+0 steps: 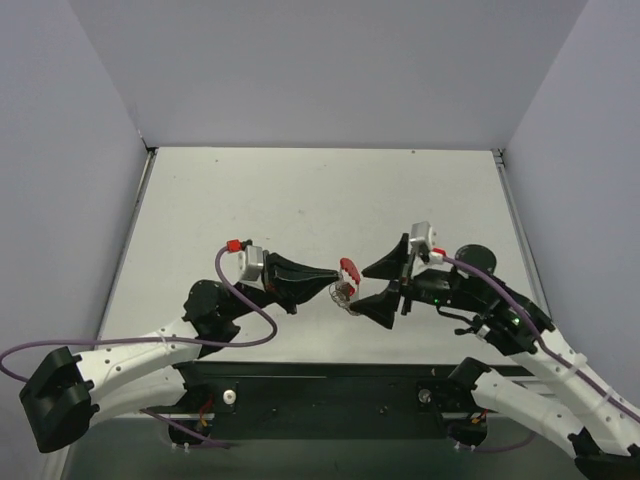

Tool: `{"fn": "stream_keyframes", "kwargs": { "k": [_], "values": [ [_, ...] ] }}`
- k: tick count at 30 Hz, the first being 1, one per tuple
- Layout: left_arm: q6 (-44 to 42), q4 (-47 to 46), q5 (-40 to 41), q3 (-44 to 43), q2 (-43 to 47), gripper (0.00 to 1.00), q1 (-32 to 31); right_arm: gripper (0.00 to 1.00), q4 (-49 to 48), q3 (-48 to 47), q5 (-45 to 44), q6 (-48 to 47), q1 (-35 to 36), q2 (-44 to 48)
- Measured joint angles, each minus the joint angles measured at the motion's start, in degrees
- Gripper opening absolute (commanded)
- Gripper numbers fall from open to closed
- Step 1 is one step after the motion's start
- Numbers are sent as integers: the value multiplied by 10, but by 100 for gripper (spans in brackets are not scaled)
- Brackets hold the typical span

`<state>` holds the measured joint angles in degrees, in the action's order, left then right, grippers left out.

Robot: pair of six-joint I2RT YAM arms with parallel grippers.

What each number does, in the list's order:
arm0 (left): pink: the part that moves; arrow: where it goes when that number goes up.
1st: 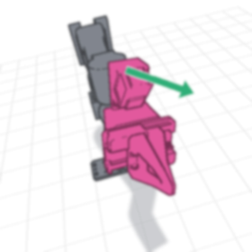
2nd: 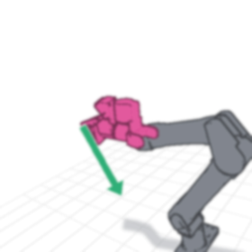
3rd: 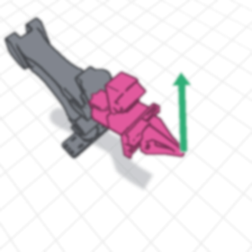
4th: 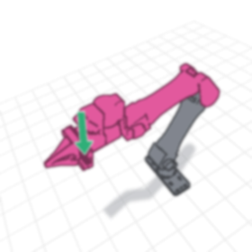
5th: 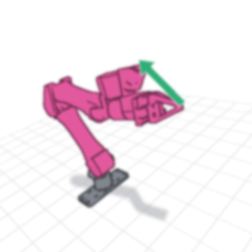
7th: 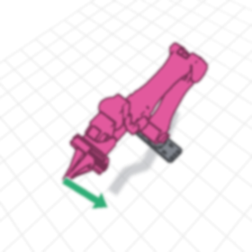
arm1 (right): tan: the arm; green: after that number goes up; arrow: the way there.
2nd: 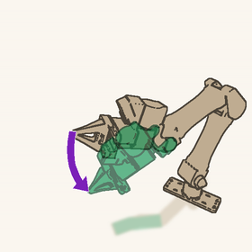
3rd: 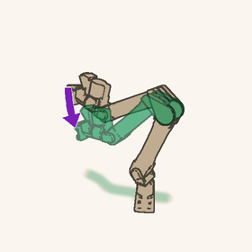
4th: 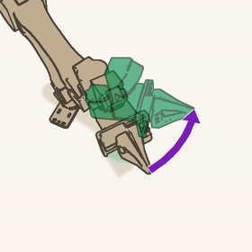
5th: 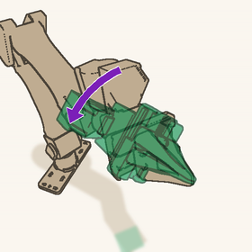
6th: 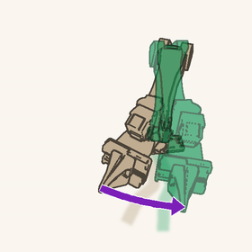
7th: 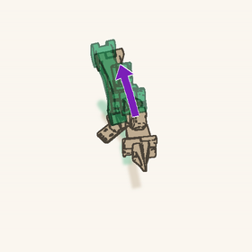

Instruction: Put the keys on the keyring

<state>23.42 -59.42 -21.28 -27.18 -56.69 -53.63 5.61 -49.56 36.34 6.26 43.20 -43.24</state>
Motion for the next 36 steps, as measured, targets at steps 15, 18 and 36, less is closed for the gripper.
{"fn": "stream_keyframes", "kwargs": {
  "k": [15,18,36],
  "values": [
    [-9,58,-38,-3,43,0,12,48,-5,-45,6,-13,0,-3],
    [-1,58,-49,-6,40,0,12,42,-28,-45,19,-1,0,-22],
    [15,56,-66,-12,36,0,14,16,-99,-45,79,38,0,-55]
  ]
}}
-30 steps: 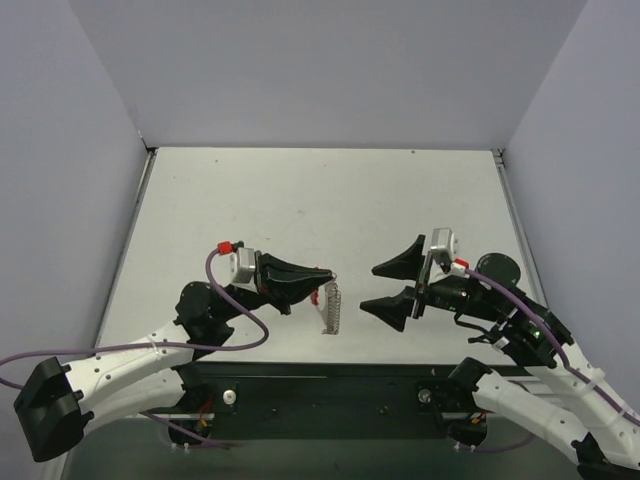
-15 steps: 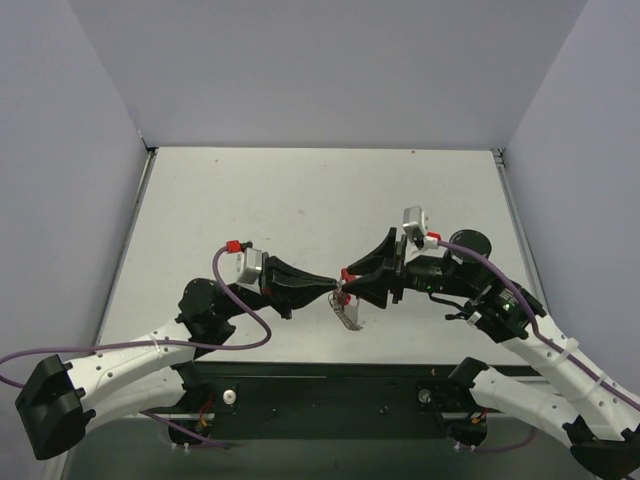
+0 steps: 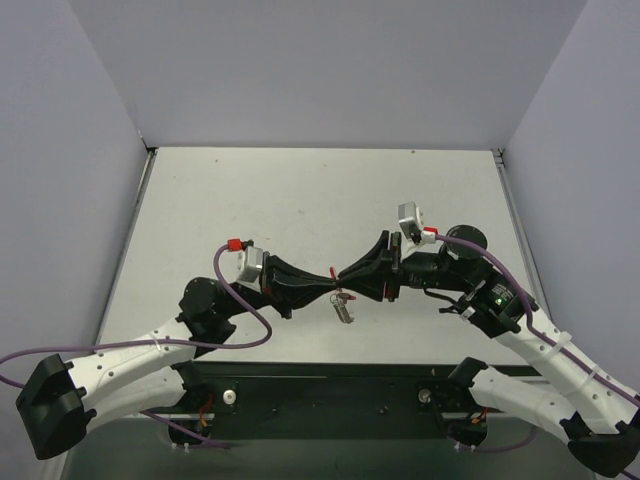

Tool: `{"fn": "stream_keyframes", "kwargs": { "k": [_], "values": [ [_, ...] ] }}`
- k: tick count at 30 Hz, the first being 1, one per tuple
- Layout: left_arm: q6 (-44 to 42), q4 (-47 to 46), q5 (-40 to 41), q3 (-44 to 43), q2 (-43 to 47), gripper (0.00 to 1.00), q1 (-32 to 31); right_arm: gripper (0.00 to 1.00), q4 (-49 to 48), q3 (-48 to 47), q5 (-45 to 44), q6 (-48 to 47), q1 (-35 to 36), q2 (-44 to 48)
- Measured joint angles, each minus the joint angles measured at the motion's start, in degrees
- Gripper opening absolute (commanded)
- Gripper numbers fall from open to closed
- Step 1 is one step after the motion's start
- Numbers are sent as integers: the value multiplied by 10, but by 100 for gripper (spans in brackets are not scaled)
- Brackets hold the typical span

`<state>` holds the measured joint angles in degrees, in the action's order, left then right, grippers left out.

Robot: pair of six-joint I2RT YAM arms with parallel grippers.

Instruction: Put the keys on the keyring

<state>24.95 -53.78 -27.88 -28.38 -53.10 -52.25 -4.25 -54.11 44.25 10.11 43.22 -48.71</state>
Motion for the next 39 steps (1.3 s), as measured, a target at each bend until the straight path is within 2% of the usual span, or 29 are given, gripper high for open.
{"fn": "stream_keyframes", "kwargs": {
  "k": [6,11,25,28,36,37,39],
  "values": [
    [0,-4,2,0,2,0,0,14,-5,0,9,2,0,0],
    [0,-6,2,0,7,0,0,25,-7,0,14,3,0,1],
    [3,-14,2,0,12,0,0,25,-13,3,27,4,0,8],
    [4,-14,2,0,12,0,0,19,-17,3,28,6,0,8],
    [10,-18,2,0,12,0,0,17,-25,4,35,11,0,-4],
    [11,-18,2,0,12,0,0,14,-26,4,37,12,0,-6],
    [14,-18,2,0,12,0,1,0,-29,5,40,15,0,-7]
  ]
}}
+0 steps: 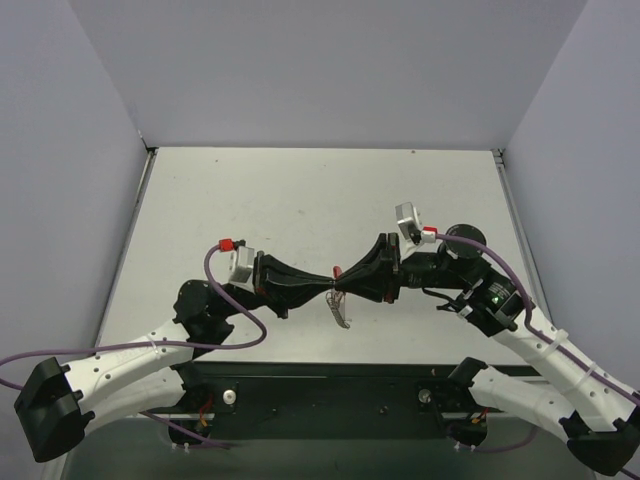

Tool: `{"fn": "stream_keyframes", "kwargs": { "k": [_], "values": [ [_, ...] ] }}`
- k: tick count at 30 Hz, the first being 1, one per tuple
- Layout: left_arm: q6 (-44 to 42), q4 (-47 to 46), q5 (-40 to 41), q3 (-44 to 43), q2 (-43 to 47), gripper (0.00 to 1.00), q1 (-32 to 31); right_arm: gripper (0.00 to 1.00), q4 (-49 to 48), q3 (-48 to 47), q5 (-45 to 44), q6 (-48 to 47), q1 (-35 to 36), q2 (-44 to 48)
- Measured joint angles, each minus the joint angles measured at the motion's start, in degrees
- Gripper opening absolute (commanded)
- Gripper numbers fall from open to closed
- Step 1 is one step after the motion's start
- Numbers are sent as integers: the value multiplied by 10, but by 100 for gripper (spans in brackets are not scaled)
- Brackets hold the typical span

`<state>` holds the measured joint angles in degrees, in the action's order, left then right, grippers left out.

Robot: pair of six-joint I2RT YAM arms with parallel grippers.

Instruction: Put the keys on the keyring

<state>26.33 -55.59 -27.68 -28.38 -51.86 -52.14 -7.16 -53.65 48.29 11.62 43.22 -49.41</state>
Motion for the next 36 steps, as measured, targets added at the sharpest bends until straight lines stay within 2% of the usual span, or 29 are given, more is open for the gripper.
{"fn": "stream_keyframes", "kwargs": {
  "k": [13,14,15,17,18,21,27,30,36],
  "values": [
    [3,13,0,-1,12,1,1,0,-5,0,8,-9,0,2],
    [1,26,0,-4,17,6,0,0,0,0,8,-13,0,2],
    [-2,45,0,-8,21,18,0,0,4,-1,8,-17,0,2],
    [-14,88,0,-22,29,32,-1,0,21,-5,5,-29,0,2],
    [-19,112,2,-31,35,46,-2,0,34,-10,6,-36,0,2],
    [-44,176,9,-70,57,59,-1,0,85,-22,6,-57,0,-2],
    [-102,312,26,-164,103,70,-1,0,169,-54,6,-94,0,-24],
    [-128,386,25,-209,103,73,-1,0,213,-76,7,-115,0,-38],
    [-189,623,-3,-382,1,76,-1,0,317,-152,-5,-170,8,-83]
  ]
}}
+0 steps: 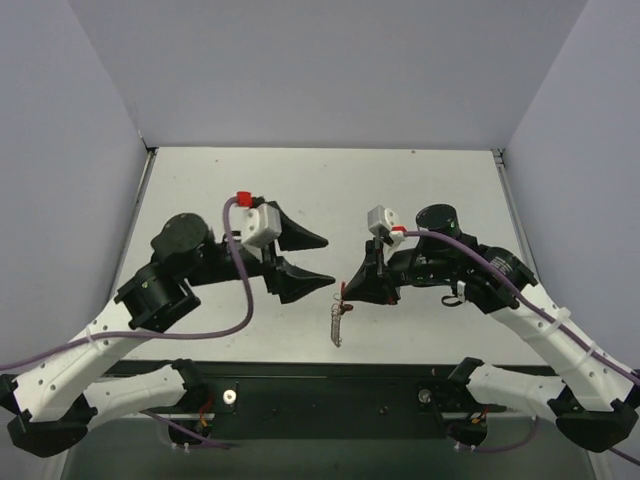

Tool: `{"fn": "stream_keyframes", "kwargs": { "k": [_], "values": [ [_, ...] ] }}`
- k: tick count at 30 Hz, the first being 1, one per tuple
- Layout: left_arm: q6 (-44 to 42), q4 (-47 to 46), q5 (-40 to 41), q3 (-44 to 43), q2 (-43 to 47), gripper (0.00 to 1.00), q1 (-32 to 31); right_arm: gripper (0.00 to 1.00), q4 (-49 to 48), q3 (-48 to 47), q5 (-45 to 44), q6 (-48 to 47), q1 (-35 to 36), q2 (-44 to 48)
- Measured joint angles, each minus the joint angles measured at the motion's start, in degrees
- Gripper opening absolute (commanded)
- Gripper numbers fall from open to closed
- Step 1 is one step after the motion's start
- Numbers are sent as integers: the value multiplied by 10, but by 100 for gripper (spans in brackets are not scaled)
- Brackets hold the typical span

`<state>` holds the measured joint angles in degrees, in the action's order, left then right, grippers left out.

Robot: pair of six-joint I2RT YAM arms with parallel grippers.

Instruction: Put the keys on the keyring

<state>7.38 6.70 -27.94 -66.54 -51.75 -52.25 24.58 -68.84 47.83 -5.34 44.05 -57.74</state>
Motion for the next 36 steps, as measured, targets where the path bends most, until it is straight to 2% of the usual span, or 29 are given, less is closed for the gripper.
{"fn": "stream_keyframes", "kwargs": {
  "k": [2,4,9,14,18,20,25,33,36],
  "values": [
    [-23,81,-7,-50,-45,75,0,0,39,-25,-19,-21,12,-15],
    [-43,149,-12,-81,-82,71,0,0,77,-49,-41,-39,27,-31],
    [-84,290,-35,-99,-151,56,-1,0,150,-95,-107,-74,74,-75],
    [-96,343,-44,-98,-163,52,1,0,184,-100,-133,-90,85,-93],
    [-98,342,-60,-93,-161,54,1,0,193,-104,-137,-98,85,-92],
    [-98,340,-66,-87,-158,59,1,0,196,-104,-140,-100,85,-92],
    [-93,291,-72,-40,-137,62,-6,0,187,-103,-140,-101,85,-91],
    [-63,197,-75,23,-97,54,-7,0,156,-89,-128,-95,84,-69],
    [-52,164,-75,28,-94,47,-7,0,151,-88,-122,-92,84,-68]
  ]
}}
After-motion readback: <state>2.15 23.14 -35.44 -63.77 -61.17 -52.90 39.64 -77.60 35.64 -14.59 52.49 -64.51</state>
